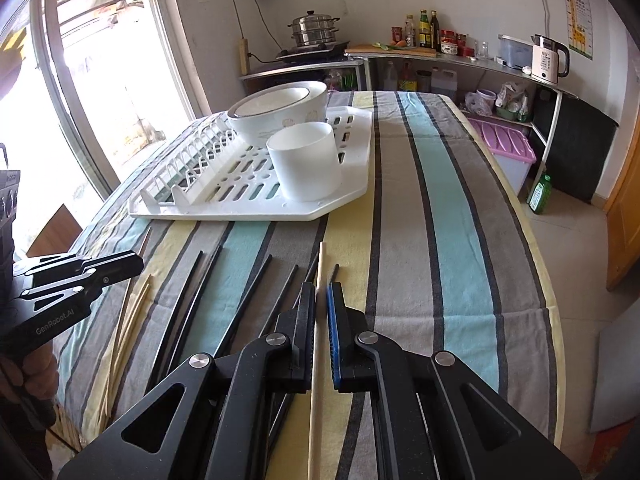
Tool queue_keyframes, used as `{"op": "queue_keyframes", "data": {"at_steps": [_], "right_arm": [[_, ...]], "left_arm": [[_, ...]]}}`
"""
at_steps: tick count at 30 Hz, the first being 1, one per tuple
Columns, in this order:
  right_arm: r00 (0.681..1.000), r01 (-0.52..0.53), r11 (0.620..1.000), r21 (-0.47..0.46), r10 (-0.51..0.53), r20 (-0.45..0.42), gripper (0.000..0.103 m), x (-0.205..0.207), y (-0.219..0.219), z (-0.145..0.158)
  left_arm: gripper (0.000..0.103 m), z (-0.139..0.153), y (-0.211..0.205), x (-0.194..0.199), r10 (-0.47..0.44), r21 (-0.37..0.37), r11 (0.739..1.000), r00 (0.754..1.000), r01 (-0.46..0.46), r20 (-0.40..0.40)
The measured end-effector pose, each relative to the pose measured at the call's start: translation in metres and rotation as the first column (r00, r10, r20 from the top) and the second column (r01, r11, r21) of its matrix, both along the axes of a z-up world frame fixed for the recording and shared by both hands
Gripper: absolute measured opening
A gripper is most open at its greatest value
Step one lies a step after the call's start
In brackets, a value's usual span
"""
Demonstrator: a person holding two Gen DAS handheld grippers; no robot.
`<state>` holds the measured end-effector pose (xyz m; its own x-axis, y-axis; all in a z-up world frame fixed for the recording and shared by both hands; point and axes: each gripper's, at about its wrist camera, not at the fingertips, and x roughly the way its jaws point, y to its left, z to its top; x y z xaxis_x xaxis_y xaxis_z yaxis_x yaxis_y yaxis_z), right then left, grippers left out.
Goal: Organize utensils
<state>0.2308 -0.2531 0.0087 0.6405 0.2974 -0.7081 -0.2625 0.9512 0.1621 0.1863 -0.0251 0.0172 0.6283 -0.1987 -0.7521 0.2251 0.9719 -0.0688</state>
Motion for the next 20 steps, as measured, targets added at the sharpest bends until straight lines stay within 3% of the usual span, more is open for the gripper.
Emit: {"op": "queue_keyframes", "data": {"at_steps": [10,20], "right_arm": [[0.993,0.008,0.999,0.053,-0.014,0.121,0.006,-0.016,-0.006,0.038],[0.98,-0.007,0.999,0.053,-0.004,0.2,0.006,-0.037,-0.005,0.057]], "left_arm": [[0.006,0.048,0.014,-0.017,0.006,-0.081,0.997,0.991,0.005,0.131],[0.006,0.068,0.018,-0.036,0.002,-0.101,0.995,0.981,0.018,0.195]]}}
